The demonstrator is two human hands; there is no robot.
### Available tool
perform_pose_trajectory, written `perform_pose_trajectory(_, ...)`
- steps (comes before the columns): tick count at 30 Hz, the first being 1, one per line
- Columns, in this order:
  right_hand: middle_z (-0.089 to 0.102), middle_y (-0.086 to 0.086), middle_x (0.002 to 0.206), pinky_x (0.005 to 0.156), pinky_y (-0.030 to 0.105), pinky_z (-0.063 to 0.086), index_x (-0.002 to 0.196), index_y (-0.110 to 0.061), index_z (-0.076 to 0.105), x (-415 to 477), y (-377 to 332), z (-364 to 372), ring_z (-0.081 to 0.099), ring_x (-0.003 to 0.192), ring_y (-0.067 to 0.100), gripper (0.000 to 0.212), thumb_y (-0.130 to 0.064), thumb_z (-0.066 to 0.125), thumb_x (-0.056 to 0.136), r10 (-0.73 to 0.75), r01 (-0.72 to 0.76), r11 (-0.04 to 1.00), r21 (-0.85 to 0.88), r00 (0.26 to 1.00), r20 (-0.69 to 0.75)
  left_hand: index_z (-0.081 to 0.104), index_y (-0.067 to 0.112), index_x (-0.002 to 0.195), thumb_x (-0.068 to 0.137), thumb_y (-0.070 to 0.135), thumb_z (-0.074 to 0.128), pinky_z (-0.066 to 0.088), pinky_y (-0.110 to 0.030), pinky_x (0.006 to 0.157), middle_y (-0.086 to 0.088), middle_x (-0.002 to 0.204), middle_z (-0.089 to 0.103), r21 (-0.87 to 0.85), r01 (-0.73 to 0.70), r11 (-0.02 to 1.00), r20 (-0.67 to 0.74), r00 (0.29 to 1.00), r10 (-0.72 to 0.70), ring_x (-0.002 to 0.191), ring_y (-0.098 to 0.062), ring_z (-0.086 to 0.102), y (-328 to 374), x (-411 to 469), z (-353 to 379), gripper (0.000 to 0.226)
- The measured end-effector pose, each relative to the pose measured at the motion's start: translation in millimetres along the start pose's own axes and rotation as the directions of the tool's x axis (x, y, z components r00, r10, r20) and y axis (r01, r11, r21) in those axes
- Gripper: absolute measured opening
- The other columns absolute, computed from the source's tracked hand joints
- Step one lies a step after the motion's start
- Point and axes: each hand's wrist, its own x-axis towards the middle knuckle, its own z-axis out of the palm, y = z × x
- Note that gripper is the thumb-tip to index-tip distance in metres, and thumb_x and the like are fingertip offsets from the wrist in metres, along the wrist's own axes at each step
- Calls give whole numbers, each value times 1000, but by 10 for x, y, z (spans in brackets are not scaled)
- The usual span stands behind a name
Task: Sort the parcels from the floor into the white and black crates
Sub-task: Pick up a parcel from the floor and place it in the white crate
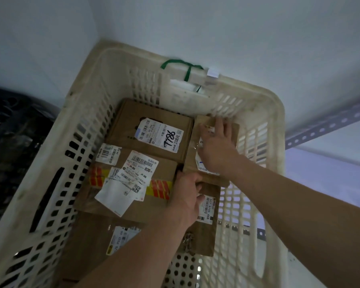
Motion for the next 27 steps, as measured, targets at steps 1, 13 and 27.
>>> perform_pose_trajectory(1,-14,20,167,122,66,10,161,-29,8,9,-22,67,-15,151,53,77,-21,52,99,19,-19,1000,20,999,27,61,17,111,90,4,52,42,-45,100,-2,99,70,-3,-20,1000,22,1000,20,109,-21,63,-1,-25,16,27)
perform_pose_trajectory(13,-25,25,164,122,66,16,161,-39,-14,10,-17,503,-7,147,63,93,-29,58,102,117,-148,984,100,957,267,63,18,111,90,4,46,43,-49,103,-7,101,68,137,9,991,97,995,-23,101,-25,60,-15,206,-107,30)
perform_pose_trajectory(27,-5,27,167,123,51,26,164,-32,0,-222,-40,110,14,152,51,92,-47,61,96,100,-141,971,194,973,207,54,31,133,93,3,49,38,-43,97,6,98,55,141,11,990,100,995,-25,103,-16,53,179,-437,-314,48)
